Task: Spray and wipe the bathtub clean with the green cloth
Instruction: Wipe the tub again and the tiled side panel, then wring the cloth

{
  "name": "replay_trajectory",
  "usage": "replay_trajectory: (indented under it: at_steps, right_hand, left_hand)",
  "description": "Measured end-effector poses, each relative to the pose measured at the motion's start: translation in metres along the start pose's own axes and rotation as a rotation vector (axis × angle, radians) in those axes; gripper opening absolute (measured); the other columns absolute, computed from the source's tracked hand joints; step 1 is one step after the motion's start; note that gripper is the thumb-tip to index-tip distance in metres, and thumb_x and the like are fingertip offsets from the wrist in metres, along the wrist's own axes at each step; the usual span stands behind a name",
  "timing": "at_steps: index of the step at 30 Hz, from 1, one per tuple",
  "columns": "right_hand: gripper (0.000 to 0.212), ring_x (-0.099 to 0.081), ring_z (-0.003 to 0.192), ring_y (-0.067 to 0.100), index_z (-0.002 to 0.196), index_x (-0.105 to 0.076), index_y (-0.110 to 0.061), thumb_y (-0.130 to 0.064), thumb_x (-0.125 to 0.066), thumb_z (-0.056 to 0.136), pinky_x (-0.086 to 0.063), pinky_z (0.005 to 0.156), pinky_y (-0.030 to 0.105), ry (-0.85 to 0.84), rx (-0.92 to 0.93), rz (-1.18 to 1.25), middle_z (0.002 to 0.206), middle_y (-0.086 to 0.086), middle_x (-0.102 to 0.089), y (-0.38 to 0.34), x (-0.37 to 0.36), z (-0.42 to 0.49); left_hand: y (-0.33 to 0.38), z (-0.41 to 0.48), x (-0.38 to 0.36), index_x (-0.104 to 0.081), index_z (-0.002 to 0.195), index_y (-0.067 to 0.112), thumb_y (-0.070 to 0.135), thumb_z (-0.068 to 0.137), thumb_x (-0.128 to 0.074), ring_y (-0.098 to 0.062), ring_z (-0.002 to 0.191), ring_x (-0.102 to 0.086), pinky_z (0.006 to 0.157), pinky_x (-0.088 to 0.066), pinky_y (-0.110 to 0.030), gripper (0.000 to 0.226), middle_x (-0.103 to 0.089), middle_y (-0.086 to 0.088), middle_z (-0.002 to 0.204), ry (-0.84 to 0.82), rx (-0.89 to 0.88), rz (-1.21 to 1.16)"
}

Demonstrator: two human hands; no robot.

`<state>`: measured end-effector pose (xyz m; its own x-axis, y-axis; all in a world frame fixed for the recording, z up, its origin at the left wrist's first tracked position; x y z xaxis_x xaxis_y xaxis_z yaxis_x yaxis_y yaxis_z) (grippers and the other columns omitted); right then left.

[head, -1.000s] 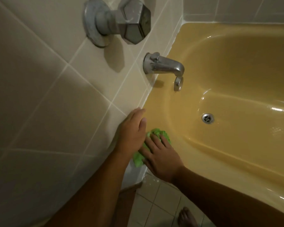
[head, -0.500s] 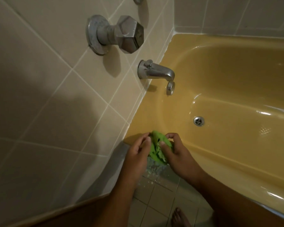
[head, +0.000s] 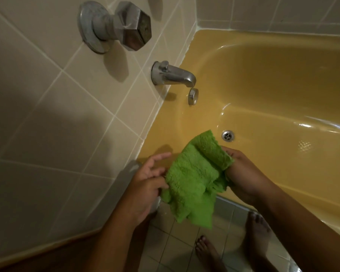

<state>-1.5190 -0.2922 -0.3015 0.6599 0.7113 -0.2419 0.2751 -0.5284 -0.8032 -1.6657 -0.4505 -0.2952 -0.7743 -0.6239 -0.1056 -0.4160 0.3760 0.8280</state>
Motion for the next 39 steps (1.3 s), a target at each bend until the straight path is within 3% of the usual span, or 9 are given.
replay_trajectory:
  at_steps: [4,6,9,13,18,25,29,34,39]
  right_hand:
    - [0.044,-0.073,0.103,0.032,0.118,-0.074,-0.009,-0.043,-0.049,0.106,-0.053,0.093,0.043,-0.063,-0.161,0.331,0.113,0.011,-0.076,0.003,-0.008,-0.006]
    - [0.054,-0.071,0.104,0.034,0.124,-0.074,-0.013,-0.055,-0.047,0.103,-0.052,0.088,0.04,-0.096,-0.201,0.526,0.116,0.011,-0.075,0.003,-0.011,-0.009]
    - [0.05,-0.062,0.118,0.036,0.14,-0.062,-0.01,-0.041,-0.059,0.1,-0.054,0.099,0.045,-0.222,-0.134,0.661,0.13,0.018,-0.067,0.002,-0.018,-0.013]
    - [0.058,-0.075,0.105,0.028,0.146,-0.051,-0.024,-0.005,-0.066,0.093,-0.063,0.08,0.035,-0.084,0.024,0.39,0.115,0.015,-0.076,0.009,-0.019,-0.014]
    - [0.061,-0.077,0.086,0.027,0.145,-0.047,-0.038,-0.007,-0.067,0.097,-0.061,0.067,0.029,0.046,0.235,0.044,0.099,0.009,-0.078,0.005,-0.036,-0.031]
    - [0.056,-0.076,0.1,0.027,0.144,-0.049,-0.041,-0.007,-0.06,0.101,-0.064,0.077,0.04,0.164,0.205,0.182,0.11,0.001,-0.077,0.002,-0.019,-0.03]
    - [0.072,-0.074,0.107,0.03,0.146,-0.048,-0.043,-0.048,-0.08,0.082,-0.062,0.083,0.047,0.091,-0.135,0.272,0.129,0.006,-0.071,0.024,0.001,-0.022]
    - [0.049,-0.073,0.089,0.028,0.136,-0.059,-0.043,-0.018,-0.067,0.094,-0.058,0.078,0.044,0.082,-0.04,0.167,0.104,0.015,-0.07,0.029,-0.002,-0.023]
    - [0.047,-0.07,0.096,0.023,0.13,-0.064,-0.041,-0.02,-0.074,0.089,-0.06,0.081,0.042,0.0,0.098,0.039,0.106,0.001,-0.067,0.023,-0.009,-0.026]
  left_hand:
    - [0.004,-0.01,0.001,-0.063,0.137,0.021,0.008,0.072,-0.059,-0.03,0.109,-0.066,0.089,-0.051,-0.045,0.066,-0.072,-0.018,0.124,-0.047,0.018,-0.048]
    - [0.008,-0.014,-0.007,-0.061,0.14,0.026,0.029,0.089,-0.066,-0.022,0.12,-0.068,0.1,-0.053,-0.052,0.051,-0.072,-0.005,0.13,-0.067,0.036,0.028]
    - [0.006,-0.018,-0.016,-0.062,0.135,0.025,0.031,0.099,-0.062,-0.014,0.118,-0.07,0.103,-0.054,-0.048,0.037,-0.075,0.005,0.125,0.004,0.04,0.082]
    - [-0.011,-0.018,-0.014,-0.06,0.137,0.035,0.032,0.106,-0.056,-0.013,0.116,-0.07,0.101,-0.056,-0.05,0.032,-0.073,0.009,0.126,0.186,0.055,0.072]
    - [-0.007,-0.033,-0.033,-0.055,0.136,0.053,0.084,0.078,-0.06,0.001,0.113,-0.067,0.091,-0.056,-0.031,0.066,-0.069,0.02,0.126,0.21,-0.093,0.18]
    - [-0.009,-0.023,-0.015,-0.061,0.13,0.04,0.05,0.1,-0.059,-0.026,0.109,-0.074,0.091,-0.058,-0.064,0.031,-0.075,0.0,0.121,0.387,-0.102,0.018]
    - [-0.006,-0.016,0.016,-0.057,0.138,0.029,0.019,0.109,-0.052,-0.023,0.095,-0.077,0.076,-0.063,-0.05,0.031,-0.077,-0.006,0.113,0.509,-0.046,-0.288]
    - [-0.004,-0.016,0.036,-0.059,0.136,0.019,0.021,0.108,-0.053,-0.018,0.079,-0.077,0.057,-0.06,-0.035,0.029,-0.076,-0.014,0.113,0.466,0.052,-0.358]
    - [-0.01,-0.019,0.031,-0.06,0.137,0.034,0.03,0.077,-0.09,-0.021,0.12,-0.068,0.099,-0.058,-0.044,0.067,-0.068,-0.001,0.134,0.056,0.024,-0.034]
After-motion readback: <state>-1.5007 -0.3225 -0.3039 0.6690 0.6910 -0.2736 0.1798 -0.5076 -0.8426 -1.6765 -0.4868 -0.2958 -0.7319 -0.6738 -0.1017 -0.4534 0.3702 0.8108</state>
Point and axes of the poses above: each hand's wrist, its own z-axis towards the middle knuckle, its own x-axis out of the back of the hand, y = z × x, the point moved 5 cm from there along z, towards the middle knuckle
